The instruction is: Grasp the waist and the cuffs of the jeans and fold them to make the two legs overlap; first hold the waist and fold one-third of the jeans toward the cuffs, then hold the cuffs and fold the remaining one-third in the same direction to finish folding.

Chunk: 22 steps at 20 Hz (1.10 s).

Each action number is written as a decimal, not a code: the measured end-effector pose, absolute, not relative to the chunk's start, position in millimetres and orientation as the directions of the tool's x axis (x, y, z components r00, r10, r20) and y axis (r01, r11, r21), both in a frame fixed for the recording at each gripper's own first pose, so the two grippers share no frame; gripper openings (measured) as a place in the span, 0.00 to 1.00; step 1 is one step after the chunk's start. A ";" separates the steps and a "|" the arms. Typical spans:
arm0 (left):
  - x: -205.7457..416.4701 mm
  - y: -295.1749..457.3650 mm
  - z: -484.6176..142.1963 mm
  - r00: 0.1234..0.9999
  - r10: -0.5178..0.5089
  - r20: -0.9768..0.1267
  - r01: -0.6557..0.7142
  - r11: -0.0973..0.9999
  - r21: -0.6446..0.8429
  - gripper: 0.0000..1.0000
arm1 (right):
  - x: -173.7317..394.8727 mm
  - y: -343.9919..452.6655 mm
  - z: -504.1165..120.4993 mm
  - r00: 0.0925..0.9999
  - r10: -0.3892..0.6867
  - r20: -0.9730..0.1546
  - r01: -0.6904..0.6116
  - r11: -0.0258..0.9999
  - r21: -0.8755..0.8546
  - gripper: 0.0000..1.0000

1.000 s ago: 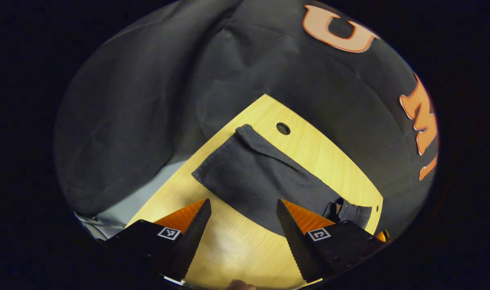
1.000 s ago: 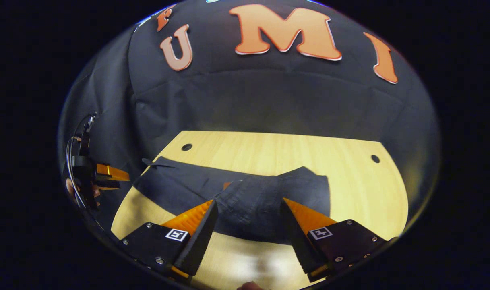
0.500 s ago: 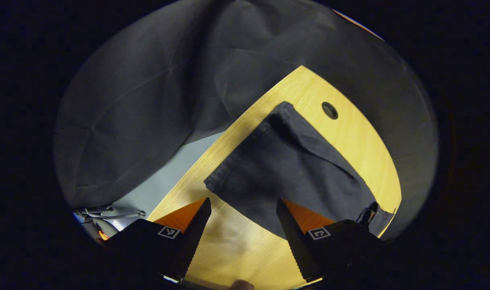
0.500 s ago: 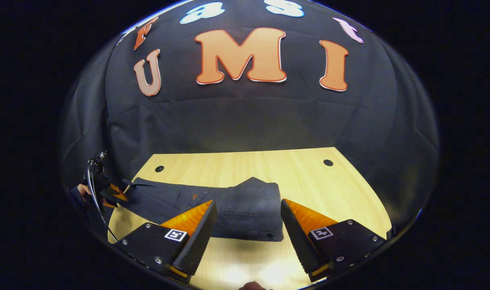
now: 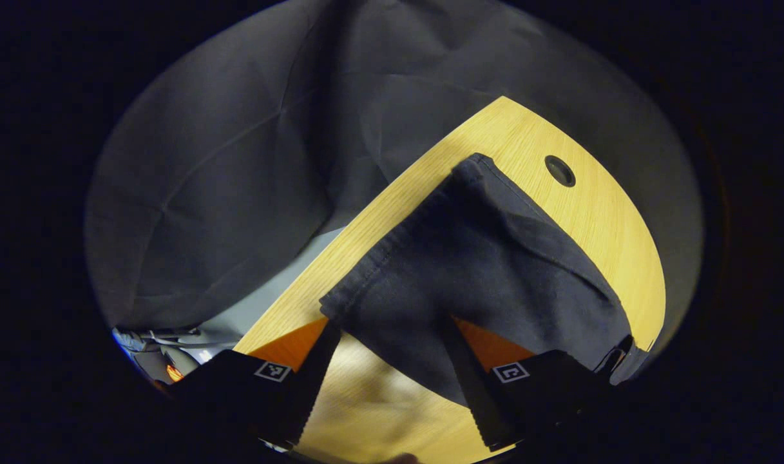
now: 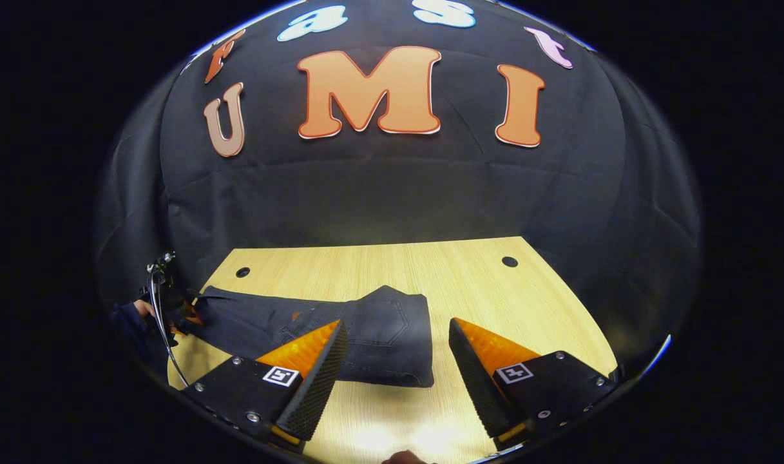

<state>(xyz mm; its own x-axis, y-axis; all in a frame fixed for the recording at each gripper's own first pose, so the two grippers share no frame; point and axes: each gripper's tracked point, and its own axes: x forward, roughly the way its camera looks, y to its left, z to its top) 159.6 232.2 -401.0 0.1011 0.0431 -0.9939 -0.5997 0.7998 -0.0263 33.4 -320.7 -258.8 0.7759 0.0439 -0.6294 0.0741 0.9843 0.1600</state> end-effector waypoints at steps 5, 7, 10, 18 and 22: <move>184.5 215.4 -401.7 0.256 0.019 -0.967 -0.525 0.842 -0.122 0.11 | 38.1 -327.3 -262.9 0.778 0.075 -0.623 0.040 0.985 0.169 0.95; 181.0 219.9 -396.0 0.283 0.005 -0.959 -0.536 0.830 -0.154 0.04 | 36.1 -335.0 -266.7 0.769 0.093 -0.633 0.023 0.985 0.173 0.95; 200.3 217.5 -379.4 0.406 -0.029 -0.914 -0.561 0.781 -0.274 0.04 | 41.5 -353.4 -264.8 0.778 0.095 -0.621 0.022 0.984 0.178 0.95; 212.1 204.0 -272.8 0.600 -0.032 -0.800 -0.469 0.795 -0.383 0.04 | 52.0 -360.4 -260.0 0.791 0.154 -0.593 -0.022 0.974 0.224 0.95; 214.3 187.4 -224.5 0.666 -0.058 -0.744 -0.392 0.821 -0.416 0.04 | 53.4 -356.0 -262.7 0.790 0.178 -0.587 -0.057 0.974 0.219 0.95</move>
